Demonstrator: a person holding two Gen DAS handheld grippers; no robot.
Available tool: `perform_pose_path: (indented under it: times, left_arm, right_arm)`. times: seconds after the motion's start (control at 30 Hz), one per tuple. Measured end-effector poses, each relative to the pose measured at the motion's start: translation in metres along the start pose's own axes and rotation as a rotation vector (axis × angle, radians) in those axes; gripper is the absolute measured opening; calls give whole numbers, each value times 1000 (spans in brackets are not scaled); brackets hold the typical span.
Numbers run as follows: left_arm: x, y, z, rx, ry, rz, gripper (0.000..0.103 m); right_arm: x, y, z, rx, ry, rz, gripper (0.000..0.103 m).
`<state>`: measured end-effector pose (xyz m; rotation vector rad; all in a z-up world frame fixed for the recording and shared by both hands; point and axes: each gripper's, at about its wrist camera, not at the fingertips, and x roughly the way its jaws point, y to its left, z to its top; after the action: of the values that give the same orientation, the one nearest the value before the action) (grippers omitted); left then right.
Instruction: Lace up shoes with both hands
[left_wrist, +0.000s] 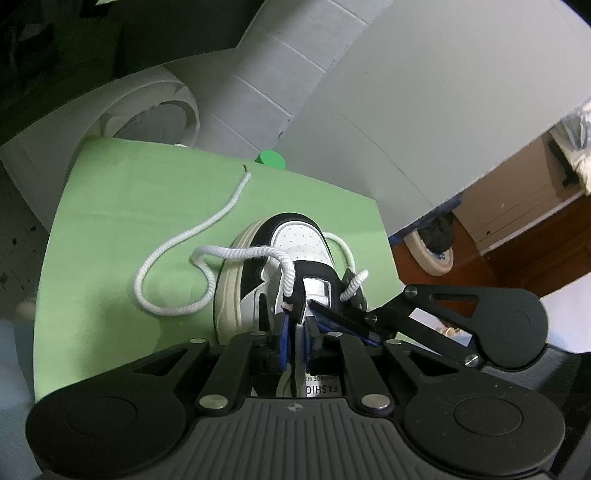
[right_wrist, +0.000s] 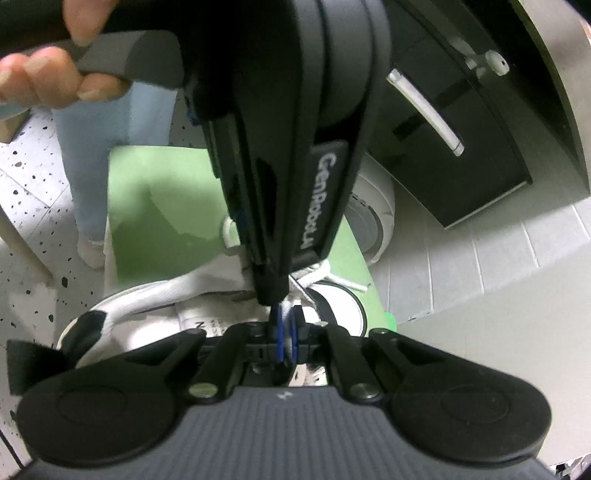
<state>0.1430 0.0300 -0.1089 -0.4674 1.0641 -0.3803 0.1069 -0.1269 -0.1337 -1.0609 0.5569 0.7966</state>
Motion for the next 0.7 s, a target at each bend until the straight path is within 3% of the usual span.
perform_pose_path:
  times: [0.13, 0.37, 0.7]
  left_arm:
    - [-4, 16, 2, -104, -11, -69, 19]
    - [-4, 50, 4, -319, -30, -182, 19]
    - [11, 81, 4, -471, -50, -233, 19]
  right_arm:
    - [2, -4, 1, 57, -30, 23, 5]
    - [3, -7, 1, 126, -48, 43, 5]
    - [2, -12, 3, 213, -52, 70, 5]
